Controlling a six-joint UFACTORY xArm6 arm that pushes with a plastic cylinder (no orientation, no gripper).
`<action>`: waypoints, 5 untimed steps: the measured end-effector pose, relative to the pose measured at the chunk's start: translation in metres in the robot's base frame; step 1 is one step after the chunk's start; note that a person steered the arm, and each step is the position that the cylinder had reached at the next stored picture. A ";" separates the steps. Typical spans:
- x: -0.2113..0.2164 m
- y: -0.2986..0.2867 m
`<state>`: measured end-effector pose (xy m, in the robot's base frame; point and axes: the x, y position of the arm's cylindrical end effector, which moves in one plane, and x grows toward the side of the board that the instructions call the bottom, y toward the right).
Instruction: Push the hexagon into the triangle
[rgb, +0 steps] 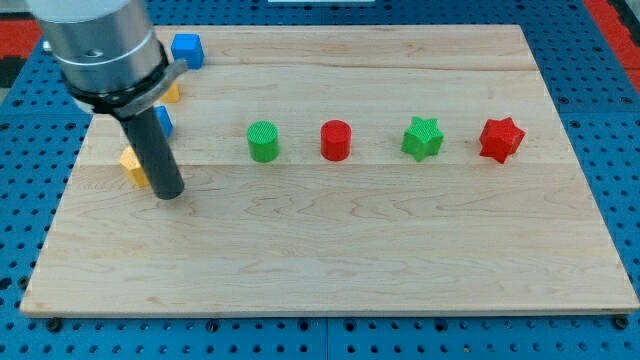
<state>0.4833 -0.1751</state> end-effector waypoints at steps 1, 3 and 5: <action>-0.002 -0.018; -0.040 -0.010; -0.069 0.019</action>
